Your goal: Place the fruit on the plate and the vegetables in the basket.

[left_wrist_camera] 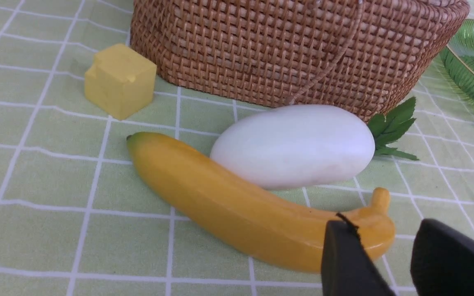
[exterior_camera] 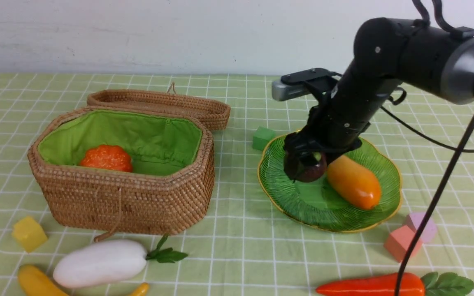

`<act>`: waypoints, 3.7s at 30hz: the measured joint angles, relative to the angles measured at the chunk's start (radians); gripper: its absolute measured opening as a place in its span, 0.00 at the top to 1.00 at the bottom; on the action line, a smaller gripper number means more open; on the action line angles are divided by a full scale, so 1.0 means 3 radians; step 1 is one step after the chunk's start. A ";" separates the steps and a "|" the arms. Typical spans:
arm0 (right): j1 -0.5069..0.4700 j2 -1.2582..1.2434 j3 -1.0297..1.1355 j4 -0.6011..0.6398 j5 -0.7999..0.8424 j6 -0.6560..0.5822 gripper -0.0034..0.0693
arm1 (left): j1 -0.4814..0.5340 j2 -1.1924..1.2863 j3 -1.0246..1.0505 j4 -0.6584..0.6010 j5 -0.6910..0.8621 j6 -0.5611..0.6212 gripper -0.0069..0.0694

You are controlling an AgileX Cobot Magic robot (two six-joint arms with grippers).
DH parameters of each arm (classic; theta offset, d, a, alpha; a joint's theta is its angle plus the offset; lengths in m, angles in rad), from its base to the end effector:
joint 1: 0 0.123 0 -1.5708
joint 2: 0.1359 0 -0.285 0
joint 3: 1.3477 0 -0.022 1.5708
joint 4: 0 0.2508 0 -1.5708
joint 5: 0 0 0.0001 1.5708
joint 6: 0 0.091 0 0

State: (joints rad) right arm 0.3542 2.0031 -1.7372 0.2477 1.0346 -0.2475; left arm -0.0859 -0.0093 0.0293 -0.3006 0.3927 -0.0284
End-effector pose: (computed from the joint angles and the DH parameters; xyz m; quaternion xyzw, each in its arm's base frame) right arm 0.4025 0.1693 0.2574 -0.2481 0.9455 0.1250 0.1700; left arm 0.0510 -0.0148 0.1701 -0.0558 0.8051 -0.1600 0.5684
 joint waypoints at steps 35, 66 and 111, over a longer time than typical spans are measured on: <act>-0.0102 -0.0770 0.0636 0.0677 0.0596 -0.0528 0.16 | 0.0000 0.0000 0.0000 0.0000 0.0000 0.0000 0.60; -0.0067 -0.2609 0.3823 0.0422 -0.1162 0.3443 0.16 | 0.0000 0.0000 0.0000 0.0000 0.0000 0.0000 0.60; 0.0934 -0.0033 -0.0719 0.0767 -0.1076 0.0041 0.35 | 0.0000 0.0000 0.0000 0.0000 0.0000 0.0000 0.60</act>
State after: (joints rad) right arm 0.6343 1.9933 -1.9528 0.4779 0.7120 -0.2353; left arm -0.0859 -0.0093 0.0293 -0.3006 0.3927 -0.0284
